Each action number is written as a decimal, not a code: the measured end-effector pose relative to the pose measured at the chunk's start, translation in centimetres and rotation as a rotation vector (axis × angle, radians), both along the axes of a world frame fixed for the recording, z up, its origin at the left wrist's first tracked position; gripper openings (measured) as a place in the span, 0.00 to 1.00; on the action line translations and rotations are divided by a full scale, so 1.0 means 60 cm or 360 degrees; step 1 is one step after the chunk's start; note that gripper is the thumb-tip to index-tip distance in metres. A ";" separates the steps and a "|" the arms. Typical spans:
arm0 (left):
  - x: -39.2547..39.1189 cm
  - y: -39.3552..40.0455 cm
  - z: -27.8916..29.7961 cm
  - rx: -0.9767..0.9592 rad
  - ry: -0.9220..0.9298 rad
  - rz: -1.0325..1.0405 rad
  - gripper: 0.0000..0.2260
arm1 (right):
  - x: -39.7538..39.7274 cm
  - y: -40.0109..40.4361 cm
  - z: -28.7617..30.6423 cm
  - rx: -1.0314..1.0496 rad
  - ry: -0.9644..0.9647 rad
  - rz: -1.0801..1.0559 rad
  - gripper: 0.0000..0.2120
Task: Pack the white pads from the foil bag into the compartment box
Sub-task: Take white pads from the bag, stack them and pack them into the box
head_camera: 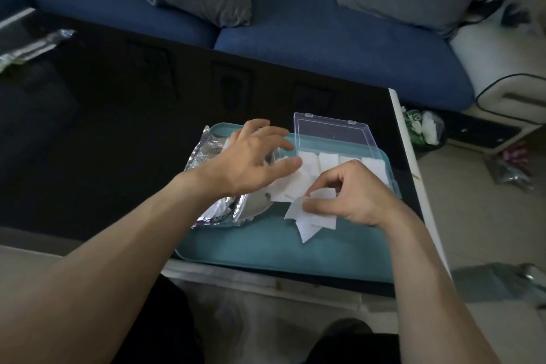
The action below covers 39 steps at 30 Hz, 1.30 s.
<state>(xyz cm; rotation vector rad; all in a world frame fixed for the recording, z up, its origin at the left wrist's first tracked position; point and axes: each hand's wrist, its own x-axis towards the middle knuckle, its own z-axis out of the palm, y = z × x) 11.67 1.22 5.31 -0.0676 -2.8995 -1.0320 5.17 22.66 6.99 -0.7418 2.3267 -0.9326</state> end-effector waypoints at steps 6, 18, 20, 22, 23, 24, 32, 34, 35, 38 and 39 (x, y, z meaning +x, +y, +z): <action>-0.007 0.030 0.007 -0.0079 -0.0094 -0.0130 0.19 | 0.006 0.011 0.005 -0.0117 -0.0037 0.0072 0.05; -0.016 0.043 0.023 0.0699 0.0048 0.0260 0.05 | -0.022 0.050 0.015 -0.0954 -0.0699 -0.0596 0.09; -0.017 0.050 0.020 0.0861 -0.0015 0.0344 0.07 | -0.019 0.040 0.013 -0.1113 -0.0883 -0.0736 0.11; -0.016 0.059 0.017 0.0954 -0.0075 0.0405 0.08 | -0.011 0.025 0.013 -0.1293 -0.1096 -0.0868 0.11; -0.015 0.064 0.016 0.0999 -0.0117 0.0412 0.07 | -0.008 0.019 0.012 -0.1355 -0.1161 -0.0914 0.10; -0.014 0.068 0.017 0.1075 -0.0163 0.0414 0.07 | -0.005 0.014 0.011 -0.1381 -0.1193 -0.0936 0.09; -0.018 0.070 0.017 0.1983 -0.0535 0.0484 0.07 | -0.011 0.008 -0.003 -0.1134 -0.0564 -0.0941 0.18; -0.020 0.067 0.020 0.2050 -0.0605 0.0469 0.04 | -0.015 0.014 -0.003 -0.1062 -0.0392 -0.0948 0.17; -0.020 0.066 0.023 0.2049 -0.0632 0.0464 0.04 | -0.018 0.018 -0.003 -0.1022 -0.0324 -0.0938 0.16; -0.016 0.064 0.029 0.2077 -0.0736 0.0365 0.13 | -0.021 0.025 -0.004 -0.0907 -0.0188 -0.0904 0.12; -0.014 0.065 0.031 0.2048 -0.0764 0.0278 0.16 | -0.021 0.026 -0.004 -0.0875 -0.0171 -0.0887 0.11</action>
